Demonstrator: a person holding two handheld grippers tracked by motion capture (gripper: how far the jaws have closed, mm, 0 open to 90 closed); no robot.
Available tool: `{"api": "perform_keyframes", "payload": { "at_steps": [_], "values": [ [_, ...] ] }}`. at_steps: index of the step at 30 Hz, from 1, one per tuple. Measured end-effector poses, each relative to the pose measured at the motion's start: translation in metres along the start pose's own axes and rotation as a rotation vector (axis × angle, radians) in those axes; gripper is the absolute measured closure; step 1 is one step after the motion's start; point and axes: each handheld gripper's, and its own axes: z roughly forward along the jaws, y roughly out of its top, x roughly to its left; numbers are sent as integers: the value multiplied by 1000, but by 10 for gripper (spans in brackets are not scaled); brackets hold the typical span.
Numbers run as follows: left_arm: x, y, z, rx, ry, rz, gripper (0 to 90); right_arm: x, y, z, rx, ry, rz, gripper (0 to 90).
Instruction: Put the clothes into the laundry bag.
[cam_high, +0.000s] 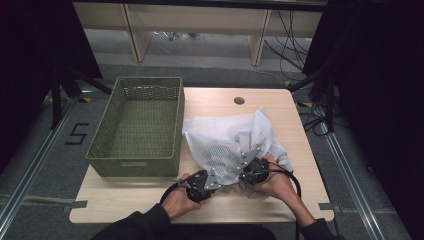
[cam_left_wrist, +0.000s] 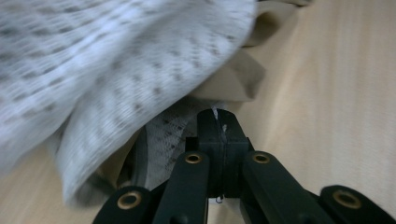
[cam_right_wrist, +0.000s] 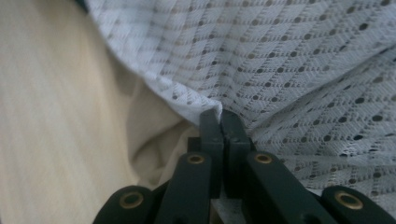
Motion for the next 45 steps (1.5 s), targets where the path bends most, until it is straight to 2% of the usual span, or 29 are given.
{"api": "perform_keyframes", "payload": {
  "at_steps": [3, 4, 5, 7, 9, 10, 13, 14, 16, 18, 20, 22, 23, 28, 29, 30, 32, 33, 34, 35, 36, 37, 38, 40, 41, 43, 44, 45],
  "values": [
    [0, 0, 0, -5, -7, -3, 897, -3, 4, 3, -49, 9, 10, 900],
    [-1, 0, 0, 0, -14, -1, 898, -3, 5, 3, -71, -3, 22, 900],
    [-2, 0, -1, 2, -11, 17, 898, -5, 7, 3, -85, -11, 11, 900],
    [-7, 0, -2, 1, -19, 24, 898, -9, 11, 6, -99, -32, 23, 900],
    [-10, 0, -3, 3, -27, 36, 898, -13, 15, 12, -81, -65, 15, 900],
    [-11, -1, -4, -3, -35, 31, 898, -18, 18, 19, -56, -80, 33, 900],
    [-14, -2, -6, 5, -41, 28, 899, -24, 23, 23, -50, -100, 35, 900],
    [-15, -3, -7, 0, -42, 32, 899, -29, 30, 25, -36, -142, 42, 900],
    [-19, -3, -7, -10, -52, 35, 899, -33, 33, 28, -37, -153, 37, 900],
    [-21, -2, -8, -3, -60, 45, 899, -41, 38, 32, -41, -175, 67, 900],
    [-23, -2, -9, -10, -72, 56, 899, -47, 43, 36, -45, -177, 89, 900],
    [-25, -3, -9, -17, -90, 61, 900, -54, 48, 39, -51, -203, 99, 900],
    [-27, -3, -9, -16, -98, 65, 899, -59, 51, 42, -43, -233, 111, 900],
    [-28, -4, -12, -9, -120, 93, 899, -68, 54, 45, -57, -242, 141, 900],
    [-26, -4, -12, -5, -123, 92, 899, -68, 55, 44, -55, -247, 135, 900],
    [-26, -5, -12, -17, -123, 69, 899, -68, 55, 43, -48, -248, 129, 900],
    [-23, -6, -15, -6, -118, 75, 898, -69, 53, 39, -52, -238, 130, 900],
    [-20, -6, -18, 22, -117, 92, 898, -69, 52, 36, -56, -229, 125, 900],
    [-18, -7, -18, 15, -108, 58, 897, -66, 50, 29, -50, -213, 105, 900],
    [-15, -9, -21, 18, -98, 46, 897, -66, 50, 29, -50, -213, 105, 900],
    [-11, -11, -23, 24, -95, 49, 897, -64, 50, 25, -45, -204, 84, 900],
    [-9, -14, -25, 20, -83, 35, 897, -61, 49, 20, -52, -189, 70, 900],
    [-6, -16, -28, 27, -73, 36, 897, -57, 48, 14, -45, -181, 64, 900],
    [1, -22, -33, 31, -40, 18, 897, -55, 46, 0, -64, -152, 14, 900],
    [3, -24, -35, 37, -30, 16, 897, -50, 43, -11, -64, -145, 45, 900],
    [9, -29, -39, 39, -2, -1, 896, -45, 39, -25, -89, -117, 31, 900],
    [12, -31, -41, 45, 9, -9, 896, -42, 37, -33, -102, -118, 33, 900],
    [15, -33, -42, 49, 24, -19, 895, -40, 35, -40, -113, -107, -5, 900]
  ]
}}
